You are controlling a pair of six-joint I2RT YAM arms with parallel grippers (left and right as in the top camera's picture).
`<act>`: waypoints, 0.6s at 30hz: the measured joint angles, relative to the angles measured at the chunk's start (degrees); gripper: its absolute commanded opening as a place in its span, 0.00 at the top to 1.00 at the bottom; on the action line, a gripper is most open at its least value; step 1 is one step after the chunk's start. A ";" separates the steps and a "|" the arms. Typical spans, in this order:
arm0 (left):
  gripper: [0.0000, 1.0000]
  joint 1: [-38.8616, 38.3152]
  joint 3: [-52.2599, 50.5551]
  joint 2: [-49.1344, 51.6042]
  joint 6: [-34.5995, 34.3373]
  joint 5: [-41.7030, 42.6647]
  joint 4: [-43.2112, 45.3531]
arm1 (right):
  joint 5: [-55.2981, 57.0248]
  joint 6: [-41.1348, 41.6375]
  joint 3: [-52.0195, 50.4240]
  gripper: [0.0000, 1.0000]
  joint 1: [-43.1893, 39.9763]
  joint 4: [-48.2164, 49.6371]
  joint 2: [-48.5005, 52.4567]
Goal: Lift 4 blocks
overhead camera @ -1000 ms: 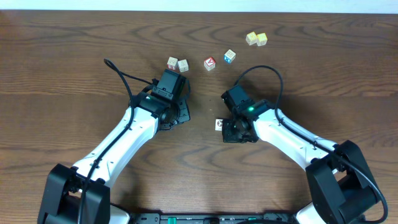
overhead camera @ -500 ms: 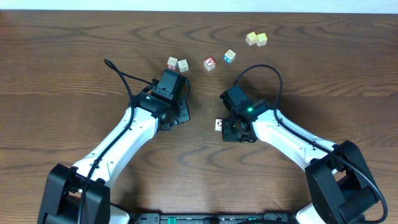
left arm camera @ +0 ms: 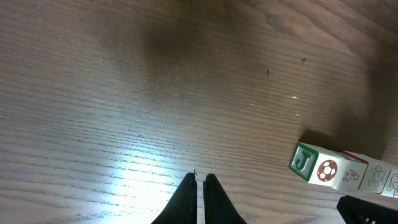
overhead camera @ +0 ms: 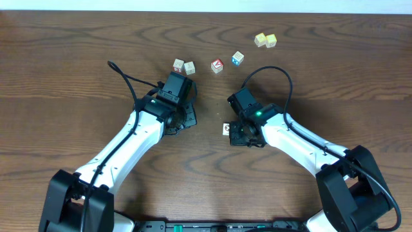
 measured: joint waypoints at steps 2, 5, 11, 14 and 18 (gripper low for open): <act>0.93 0.00 0.00 0.00 0.00 0.00 0.00 | -0.02 -0.02 0.00 0.98 0.00 0.15 0.00; 0.92 0.00 0.00 0.00 0.00 0.00 0.00 | -0.02 -0.02 0.00 0.98 0.00 0.15 0.00; 0.93 0.00 0.00 0.00 0.00 0.00 0.00 | 0.02 -0.02 0.00 0.98 0.00 0.24 0.00; 0.92 0.00 0.00 0.00 0.00 0.00 0.00 | 0.04 -0.02 0.00 0.98 0.00 0.55 0.00; 0.93 0.00 0.00 0.00 0.00 0.00 0.00 | 0.22 -0.02 0.00 0.98 0.00 0.79 0.00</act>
